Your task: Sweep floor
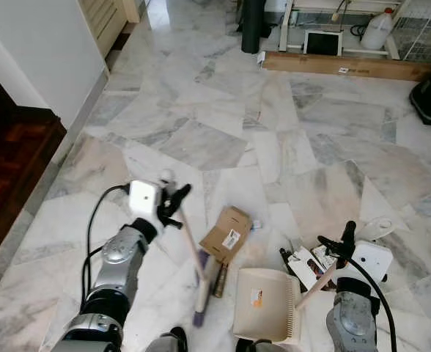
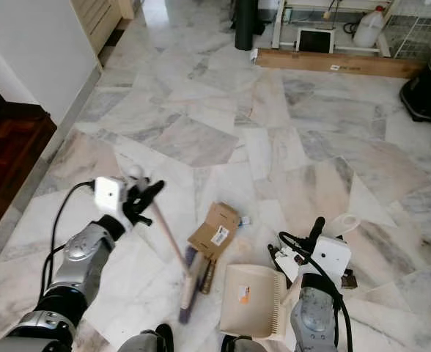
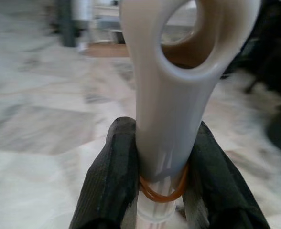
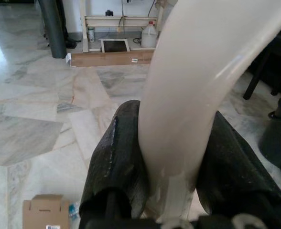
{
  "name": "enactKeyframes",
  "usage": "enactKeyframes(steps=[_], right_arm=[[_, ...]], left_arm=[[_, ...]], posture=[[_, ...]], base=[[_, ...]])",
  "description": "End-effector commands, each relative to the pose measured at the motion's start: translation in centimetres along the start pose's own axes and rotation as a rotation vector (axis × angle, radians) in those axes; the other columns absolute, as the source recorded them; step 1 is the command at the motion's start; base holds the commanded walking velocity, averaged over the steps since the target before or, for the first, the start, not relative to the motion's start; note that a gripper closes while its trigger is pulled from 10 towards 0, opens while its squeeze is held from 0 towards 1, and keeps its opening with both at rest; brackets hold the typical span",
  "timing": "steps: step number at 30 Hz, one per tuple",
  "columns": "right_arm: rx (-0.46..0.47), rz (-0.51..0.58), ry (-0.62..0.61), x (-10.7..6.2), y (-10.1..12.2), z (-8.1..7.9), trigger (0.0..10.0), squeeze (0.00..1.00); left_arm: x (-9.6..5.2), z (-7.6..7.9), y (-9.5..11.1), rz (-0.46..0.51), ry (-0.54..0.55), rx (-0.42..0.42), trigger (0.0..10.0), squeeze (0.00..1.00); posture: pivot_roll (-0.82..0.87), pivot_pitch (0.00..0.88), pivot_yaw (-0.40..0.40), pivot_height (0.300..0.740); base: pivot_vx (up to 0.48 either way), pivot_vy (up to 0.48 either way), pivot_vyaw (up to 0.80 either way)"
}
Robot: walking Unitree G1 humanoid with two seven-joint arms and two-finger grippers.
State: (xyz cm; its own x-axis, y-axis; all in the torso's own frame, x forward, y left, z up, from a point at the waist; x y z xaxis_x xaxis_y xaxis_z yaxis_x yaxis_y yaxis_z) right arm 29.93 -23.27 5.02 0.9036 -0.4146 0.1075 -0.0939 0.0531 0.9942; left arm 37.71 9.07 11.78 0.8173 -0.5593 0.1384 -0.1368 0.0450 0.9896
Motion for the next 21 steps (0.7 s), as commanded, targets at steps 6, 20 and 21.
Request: enactKeyframes(steps=[6,20,21], right_arm=[[-0.061,-0.185,-0.017,-2.1,-4.0,0.9,10.0,0.00],[-0.021,-0.183,-0.012,-0.7,-3.6,-0.5,10.0,0.00],[-0.015,-0.181,-0.010,-0.6,-3.5,-0.6,10.0,0.00]], left_arm=[[0.4,3.6,0.2,-0.008,-0.200,-0.075,10.0,0.00],[0.3,4.6,1.9,0.009,-0.257,-0.100,10.0,0.00],[0.3,4.5,2.0,0.014,-0.247,-0.098,10.0,0.00]], posture=[[-0.01,0.276,0.036,0.740],[0.02,0.209,0.061,0.740],[0.02,0.206,0.062,0.740]], base=[[0.000,0.000,0.00],[0.000,0.000,0.00],[0.000,0.000,0.00]])
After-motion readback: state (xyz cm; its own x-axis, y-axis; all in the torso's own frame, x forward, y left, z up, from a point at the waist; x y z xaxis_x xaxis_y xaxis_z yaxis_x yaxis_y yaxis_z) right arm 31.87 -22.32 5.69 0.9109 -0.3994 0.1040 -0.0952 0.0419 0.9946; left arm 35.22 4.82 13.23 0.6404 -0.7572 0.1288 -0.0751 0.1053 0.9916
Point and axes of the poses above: a point about 5 cm out from each wrist's last joint towards the gripper, its own x axis pointing out of the wrist towards the gripper, its own y axis along the axis of the wrist's last joint, z = x × y, the point moved 5 cm from there along x, pointing out of the wrist towards the gripper, and after that the axes turned 4 degrees about x, right-handed, at the moved point
